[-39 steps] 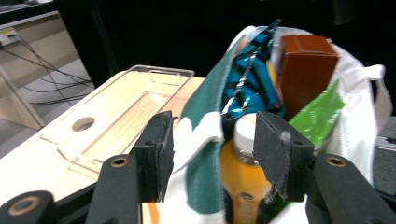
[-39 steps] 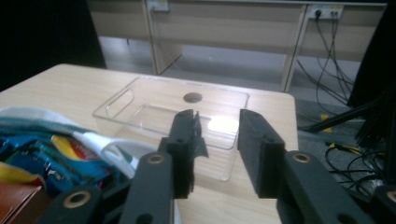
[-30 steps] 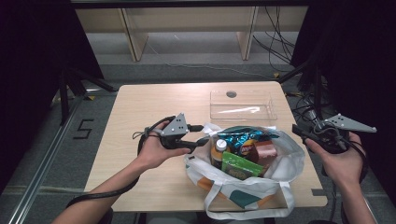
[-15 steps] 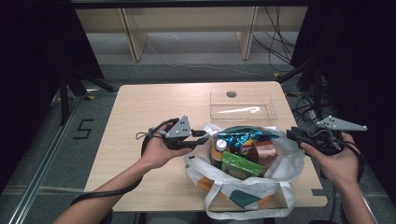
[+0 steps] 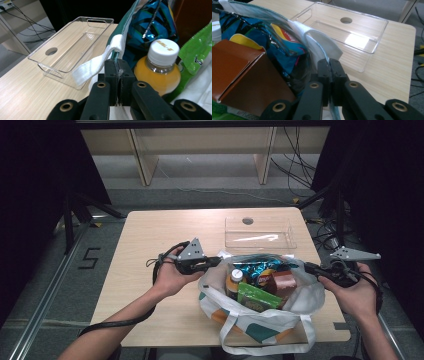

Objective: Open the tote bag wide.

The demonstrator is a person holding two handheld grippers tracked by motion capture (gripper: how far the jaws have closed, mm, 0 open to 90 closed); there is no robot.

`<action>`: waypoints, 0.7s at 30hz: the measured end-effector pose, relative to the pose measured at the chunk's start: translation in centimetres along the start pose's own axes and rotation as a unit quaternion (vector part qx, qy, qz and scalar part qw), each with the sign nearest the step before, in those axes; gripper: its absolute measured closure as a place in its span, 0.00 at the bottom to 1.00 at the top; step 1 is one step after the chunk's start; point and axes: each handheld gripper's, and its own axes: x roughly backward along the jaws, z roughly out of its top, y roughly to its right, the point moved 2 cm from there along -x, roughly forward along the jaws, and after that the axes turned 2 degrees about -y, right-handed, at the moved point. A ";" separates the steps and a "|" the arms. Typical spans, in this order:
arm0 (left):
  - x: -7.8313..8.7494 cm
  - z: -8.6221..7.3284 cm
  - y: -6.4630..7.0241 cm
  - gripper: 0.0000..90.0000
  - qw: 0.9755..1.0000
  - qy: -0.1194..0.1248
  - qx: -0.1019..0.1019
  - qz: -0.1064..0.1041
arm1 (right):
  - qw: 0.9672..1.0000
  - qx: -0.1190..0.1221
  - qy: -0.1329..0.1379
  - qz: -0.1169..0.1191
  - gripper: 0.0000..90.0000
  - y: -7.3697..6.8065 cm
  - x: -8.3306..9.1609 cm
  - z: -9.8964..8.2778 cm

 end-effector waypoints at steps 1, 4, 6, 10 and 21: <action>-0.1 0.0 0.0 0.97 1.000 0.000 0.008 0.003 | 1.000 0.000 0.000 0.000 0.99 0.0 0.0 0.0; -0.3 0.0 -0.2 0.98 1.000 -0.004 -0.002 0.014 | 1.000 0.015 -0.002 -0.007 0.99 0.0 -0.4 0.2; -0.6 -0.2 -0.3 0.98 1.000 -0.011 -0.010 0.025 | 1.000 -0.003 -0.014 -0.008 0.99 -0.4 -0.5 0.2; -1.1 -0.5 -0.4 0.98 0.999 -0.019 -0.008 0.027 | 0.999 0.027 -0.004 -0.025 0.99 -0.2 -1.1 0.1; -2.9 -1.3 -0.6 0.98 0.999 -0.040 -0.011 0.032 | 0.999 0.010 -0.021 -0.037 0.99 0.0 -3.0 -1.2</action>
